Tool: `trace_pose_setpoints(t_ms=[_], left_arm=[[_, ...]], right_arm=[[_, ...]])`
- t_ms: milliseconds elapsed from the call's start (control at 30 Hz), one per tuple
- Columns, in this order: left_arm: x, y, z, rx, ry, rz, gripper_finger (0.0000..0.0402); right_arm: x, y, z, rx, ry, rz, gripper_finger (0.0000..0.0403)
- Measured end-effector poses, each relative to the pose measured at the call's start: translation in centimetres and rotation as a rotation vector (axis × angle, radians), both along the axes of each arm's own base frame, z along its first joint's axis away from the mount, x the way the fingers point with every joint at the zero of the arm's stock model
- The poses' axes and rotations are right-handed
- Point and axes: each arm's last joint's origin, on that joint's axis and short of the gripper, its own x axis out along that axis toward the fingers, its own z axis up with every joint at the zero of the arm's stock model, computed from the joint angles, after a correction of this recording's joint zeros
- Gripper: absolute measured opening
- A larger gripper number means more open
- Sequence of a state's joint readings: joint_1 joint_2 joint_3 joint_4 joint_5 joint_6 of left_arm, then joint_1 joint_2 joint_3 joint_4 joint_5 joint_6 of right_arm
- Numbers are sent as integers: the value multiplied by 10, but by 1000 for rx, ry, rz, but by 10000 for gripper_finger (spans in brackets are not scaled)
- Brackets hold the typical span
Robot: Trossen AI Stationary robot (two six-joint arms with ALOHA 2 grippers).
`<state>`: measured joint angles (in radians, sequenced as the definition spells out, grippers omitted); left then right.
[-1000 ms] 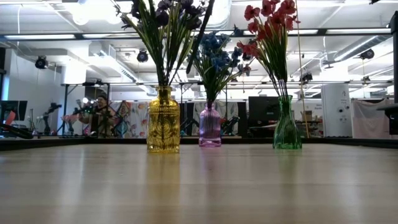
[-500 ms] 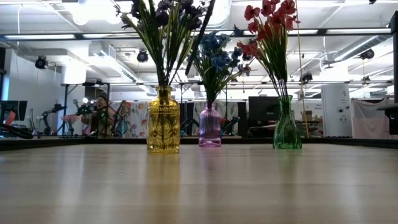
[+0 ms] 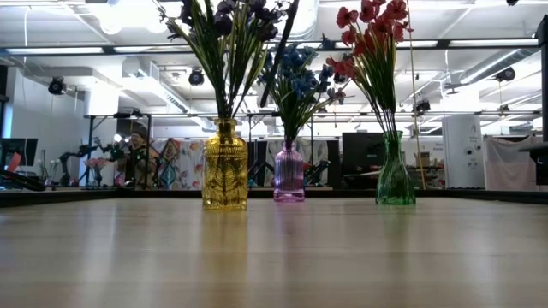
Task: Sort flowers into vase by color
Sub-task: Put the pink flowers into the green vase
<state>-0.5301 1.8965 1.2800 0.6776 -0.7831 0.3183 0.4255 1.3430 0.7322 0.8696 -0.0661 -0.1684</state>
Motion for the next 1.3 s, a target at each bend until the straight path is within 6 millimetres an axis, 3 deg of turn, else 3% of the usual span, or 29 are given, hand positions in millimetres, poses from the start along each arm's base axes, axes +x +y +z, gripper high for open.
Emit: trace_pose_setpoints(t_ms=[167, 367, 633, 800, 900, 1033, 1200, 1300], left_arm=[[0, 0, -1, -11, 2, 17, 26], [-5, -4, 2, -36, -1, 26, 109], [-27, -20, 9, 2, 35, 247, 190], [-43, -32, 16, 8, 55, 213, 196], [-45, -35, 17, 24, 100, 49, 196], [-42, -32, 14, 51, 188, -189, 191], [-37, -11, 32, -86, 122, -151, 181], [-37, -9, 27, -99, 132, -68, 176]], right_arm=[[-1, -1, 0, -5, 20, -17, 18], [-10, -8, 7, -6, 91, -100, 18], [-48, -33, 33, -14, 201, -325, 18], [-82, -56, 47, 13, 258, -592, 18], [-97, -66, 53, 58, 256, -698, 18], [-110, -72, 60, 111, 234, -712, 18], [-122, -77, 56, 184, 310, -714, 18], [-128, -82, 46, 244, 385, -818, 18]])
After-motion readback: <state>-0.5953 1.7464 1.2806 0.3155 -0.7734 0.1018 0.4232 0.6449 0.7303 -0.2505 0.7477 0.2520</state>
